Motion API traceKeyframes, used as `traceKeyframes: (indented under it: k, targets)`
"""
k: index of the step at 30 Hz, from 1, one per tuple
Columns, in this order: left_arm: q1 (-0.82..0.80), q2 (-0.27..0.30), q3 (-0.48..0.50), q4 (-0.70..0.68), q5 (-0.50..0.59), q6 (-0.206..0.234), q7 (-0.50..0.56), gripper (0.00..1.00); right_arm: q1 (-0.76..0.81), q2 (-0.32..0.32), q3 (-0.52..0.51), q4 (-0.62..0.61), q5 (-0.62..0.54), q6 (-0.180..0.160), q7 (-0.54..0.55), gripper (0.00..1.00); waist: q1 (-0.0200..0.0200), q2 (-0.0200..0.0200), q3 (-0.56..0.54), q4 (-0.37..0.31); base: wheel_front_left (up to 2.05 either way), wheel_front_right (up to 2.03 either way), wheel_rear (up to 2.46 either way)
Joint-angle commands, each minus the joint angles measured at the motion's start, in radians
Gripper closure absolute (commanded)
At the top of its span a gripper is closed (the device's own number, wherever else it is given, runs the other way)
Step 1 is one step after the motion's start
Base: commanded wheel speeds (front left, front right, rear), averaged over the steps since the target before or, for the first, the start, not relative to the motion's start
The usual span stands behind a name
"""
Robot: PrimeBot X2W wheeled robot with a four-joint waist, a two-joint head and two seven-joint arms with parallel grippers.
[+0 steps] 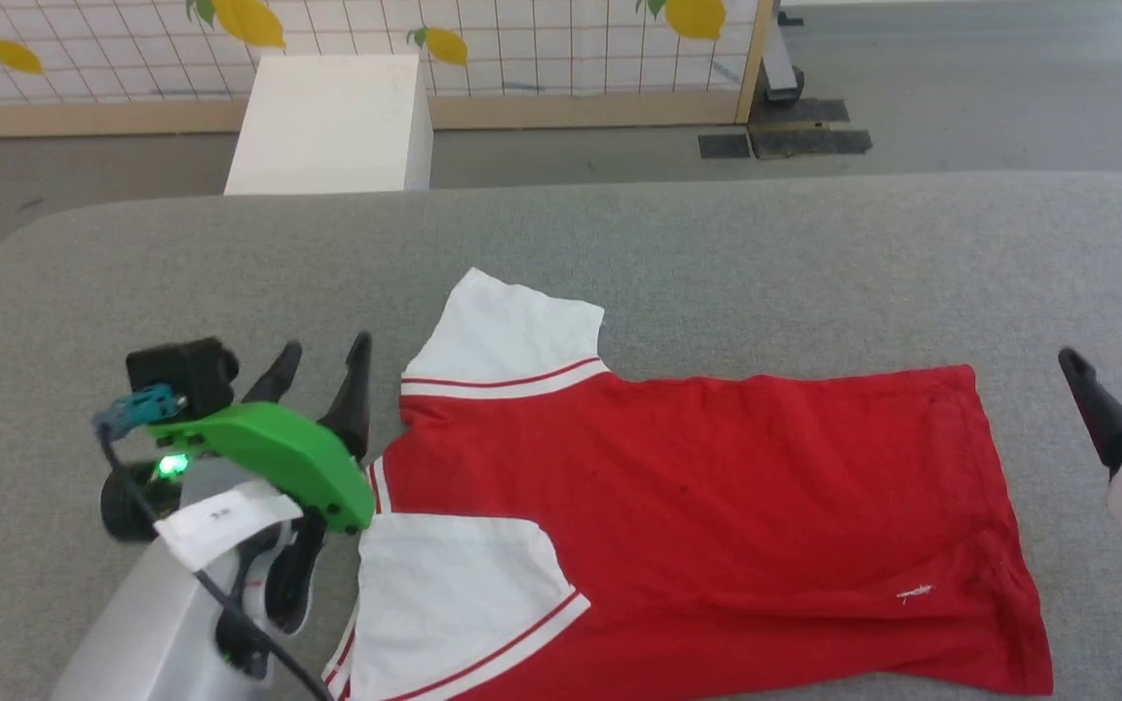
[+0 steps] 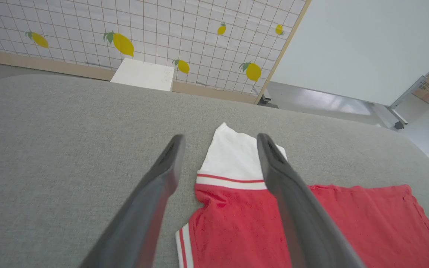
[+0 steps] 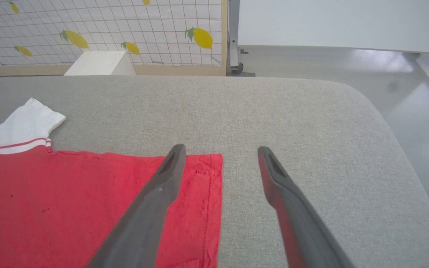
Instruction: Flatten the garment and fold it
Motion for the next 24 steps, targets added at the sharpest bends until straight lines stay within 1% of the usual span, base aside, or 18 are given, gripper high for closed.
traceKeyframes:
  k: [1, 6, 8, 11, 13, 16, 19, 22, 24]
  targets:
    - [-0.038, -0.018, -0.005, 0.027, 0.029, -0.02, -0.051, 0.0, -0.021, 0.008, -0.001, 0.003, -0.007, -0.002, -0.03, 0.0, 0.0, -0.0001, 0.026, -0.008, 0.0, 0.0, 0.0]
    - [-0.151, -0.073, -0.044, 0.157, 0.092, -0.088, -0.188, 0.0, -0.061, 0.001, 0.011, 0.023, 0.006, -0.002, -0.08, 0.0, 0.0, -0.0001, 0.094, -0.012, 0.0, 0.0, 0.0]
    - [-0.204, -0.096, -0.06, 0.21, 0.112, -0.107, -0.22, 0.0, -0.078, -0.007, 0.013, 0.027, 0.015, -0.002, -0.093, 0.0, 0.0, -0.0001, 0.128, -0.011, 0.0, 0.0, 0.0]
    - [-0.284, -0.135, -0.078, 0.29, 0.127, -0.127, -0.245, 0.0, -0.101, -0.021, 0.017, 0.031, 0.023, -0.002, -0.101, 0.0, 0.0, -0.0001, 0.181, -0.009, 0.0, 0.0, 0.0]
    - [-0.346, -0.162, -0.091, 0.355, 0.13, -0.139, -0.237, 0.0, -0.116, -0.032, 0.022, 0.034, 0.029, -0.002, -0.103, 0.0, 0.0, -0.0001, 0.217, -0.006, 0.0, 0.0, 0.0]
    - [-0.457, -0.198, -0.104, 0.465, 0.131, -0.149, -0.2, 0.0, -0.139, -0.047, 0.029, 0.033, 0.04, -0.002, -0.106, 0.0, 0.0, -0.0001, 0.27, -0.002, 0.0, 0.0, 0.0]
    - [-0.566, -0.226, -0.11, 0.58, 0.125, -0.149, -0.134, 0.0, -0.157, -0.059, 0.041, 0.034, 0.047, -0.002, -0.112, 0.0, 0.0, -0.0001, 0.309, -0.003, 0.0, 0.0, 0.0]
    - [-0.676, -0.244, -0.112, 0.704, 0.117, -0.128, -0.025, 0.0, -0.174, -0.066, 0.061, 0.034, 0.055, -0.002, -0.118, 0.0, 0.0, -0.0001, 0.341, -0.014, 0.0, 0.0, 0.0]
    - [-0.74, -0.247, -0.127, 0.781, 0.12, -0.112, 0.069, 0.0, -0.182, -0.07, 0.073, 0.035, 0.06, -0.002, -0.122, 0.0, 0.0, -0.0001, 0.356, -0.021, 0.0, 0.0, 0.0]
